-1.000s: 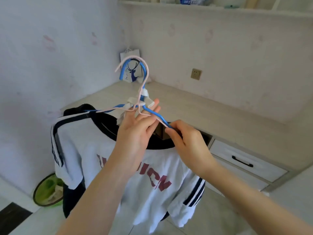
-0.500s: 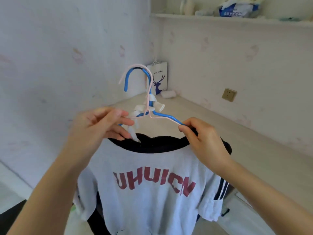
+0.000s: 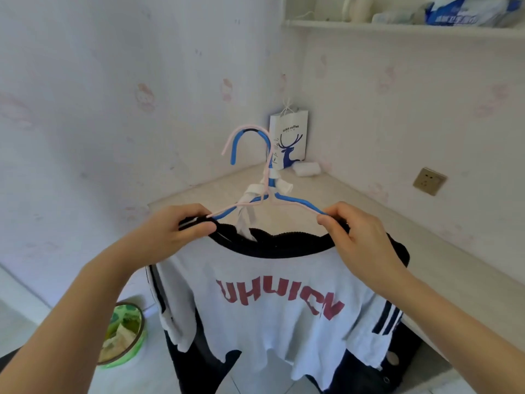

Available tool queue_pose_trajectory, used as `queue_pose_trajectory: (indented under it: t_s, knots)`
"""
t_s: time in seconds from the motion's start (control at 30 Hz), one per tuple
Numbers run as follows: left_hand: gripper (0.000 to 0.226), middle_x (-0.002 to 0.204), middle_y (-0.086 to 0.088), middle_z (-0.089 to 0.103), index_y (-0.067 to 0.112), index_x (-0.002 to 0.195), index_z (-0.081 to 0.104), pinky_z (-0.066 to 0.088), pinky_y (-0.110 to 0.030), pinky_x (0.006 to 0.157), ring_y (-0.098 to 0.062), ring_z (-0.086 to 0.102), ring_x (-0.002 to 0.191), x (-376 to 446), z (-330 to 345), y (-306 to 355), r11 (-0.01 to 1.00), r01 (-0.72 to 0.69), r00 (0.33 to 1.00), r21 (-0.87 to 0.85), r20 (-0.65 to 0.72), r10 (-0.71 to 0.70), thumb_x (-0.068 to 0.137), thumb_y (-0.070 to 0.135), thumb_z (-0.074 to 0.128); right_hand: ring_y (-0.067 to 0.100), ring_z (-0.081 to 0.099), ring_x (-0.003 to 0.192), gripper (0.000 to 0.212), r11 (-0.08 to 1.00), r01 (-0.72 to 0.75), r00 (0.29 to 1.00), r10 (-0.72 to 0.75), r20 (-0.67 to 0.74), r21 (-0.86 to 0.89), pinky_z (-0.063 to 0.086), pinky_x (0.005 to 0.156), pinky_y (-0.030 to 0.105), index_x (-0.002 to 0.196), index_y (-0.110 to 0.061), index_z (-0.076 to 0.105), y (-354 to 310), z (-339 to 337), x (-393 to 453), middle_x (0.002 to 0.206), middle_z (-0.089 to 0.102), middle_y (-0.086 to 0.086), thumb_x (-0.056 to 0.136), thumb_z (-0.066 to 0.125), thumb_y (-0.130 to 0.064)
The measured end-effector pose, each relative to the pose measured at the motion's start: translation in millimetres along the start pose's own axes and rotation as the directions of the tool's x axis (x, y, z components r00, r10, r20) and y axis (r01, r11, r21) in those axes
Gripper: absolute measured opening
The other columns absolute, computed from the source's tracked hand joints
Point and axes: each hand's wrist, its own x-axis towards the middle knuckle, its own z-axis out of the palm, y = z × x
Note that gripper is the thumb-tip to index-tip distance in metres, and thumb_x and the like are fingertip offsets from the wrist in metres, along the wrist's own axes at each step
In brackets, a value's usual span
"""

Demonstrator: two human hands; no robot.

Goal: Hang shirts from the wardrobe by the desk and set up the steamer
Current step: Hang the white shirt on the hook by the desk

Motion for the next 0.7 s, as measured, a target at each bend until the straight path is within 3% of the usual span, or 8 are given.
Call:
queue_pose_trajectory:
  t_s: [0.07, 0.13, 0.27, 0.37, 0.5, 0.7]
  knots:
    - [0.008, 0.072, 0.005, 0.059, 0.026, 0.088, 0.066, 0.035, -0.012, 0.058, -0.004, 0.049, 0.063, 19.4, -2.8, -11.7, 1.0, 0.0, 0.999, -0.002, 0.035, 0.0, 0.092, 0.028, 0.059, 0.012, 0.048, 0.06, 0.019, 1.0, -0.018, 1.0, 0.018, 0.003, 0.007, 0.037, 0.056, 0.017, 0.079, -0.014, 0.062, 6.7, 6.5, 16.3, 0.059, 0.054, -0.003, 0.095, 0.056, -0.022]
    - [0.014, 0.064, 0.01, 0.052, 0.029, 0.081, 0.063, 0.033, -0.014, 0.056, -0.004, 0.044, 0.06, 39.9, -7.4, -26.0, 1.0, 0.004, 0.998, 0.005, 0.07, -0.004, 0.093, 0.022, 0.059, 0.014, 0.05, 0.062, 0.019, 1.0, -0.026, 1.0, 0.026, 0.005, 0.01, 0.038, 0.058, 0.021, 0.078, -0.016, 0.062, 12.5, 14.0, 33.7, 0.061, 0.056, -0.001, 0.094, 0.056, -0.024]
    - [0.015, 0.062, 0.014, 0.047, 0.025, 0.079, 0.058, 0.032, -0.018, 0.056, -0.003, 0.04, 0.058, 93.0, -28.8, -49.9, 0.999, 0.007, 0.992, 0.042, 0.125, -0.013, 0.094, 0.026, 0.059, 0.011, 0.049, 0.06, 0.02, 0.998, -0.053, 0.999, 0.053, -0.014, -0.02, 0.04, 0.058, 0.025, 0.077, -0.021, 0.06, 24.2, 30.2, 80.3, 0.061, 0.055, -0.005, 0.093, 0.056, -0.031]
    - [0.018, 0.063, 0.015, 0.049, 0.024, 0.077, 0.053, 0.034, -0.018, 0.056, -0.004, 0.04, 0.058, 138.2, -50.9, -57.7, 0.992, -0.065, 0.987, 0.106, 0.151, 0.049, 0.094, 0.027, 0.058, 0.005, 0.045, 0.056, 0.018, 0.997, -0.073, 0.997, 0.073, -0.018, -0.007, 0.037, 0.055, 0.019, 0.076, -0.026, 0.058, 33.3, 36.2, 126.3, 0.061, 0.054, -0.009, 0.093, 0.056, -0.033]
    - [0.017, 0.068, 0.011, 0.052, 0.029, 0.078, 0.052, 0.037, -0.018, 0.059, -0.006, 0.044, 0.06, 201.2, -79.6, -66.0, 0.969, -0.172, 0.984, 0.176, 0.086, 0.159, 0.094, 0.028, 0.059, 0.005, 0.048, 0.06, 0.015, 0.998, -0.057, 0.998, 0.057, -0.04, -0.015, 0.039, 0.058, 0.016, 0.081, -0.033, 0.056, 38.8, 39.3, 187.1, 0.069, 0.058, -0.018, 0.095, 0.054, -0.031]
    - [0.018, 0.068, 0.008, 0.051, 0.031, 0.08, 0.05, 0.036, -0.017, 0.059, -0.006, 0.046, 0.061, 290.5, -97.8, -77.1, 0.936, -0.277, 0.958, 0.215, -0.016, 0.288, 0.092, 0.024, 0.062, 0.015, 0.055, 0.069, 0.013, 0.996, -0.072, 0.99, 0.064, -0.122, -0.06, 0.042, 0.063, 0.025, 0.095, -0.023, 0.064, 60.6, 51.3, 266.7, 0.076, 0.062, -0.002, 0.097, 0.051, -0.024]
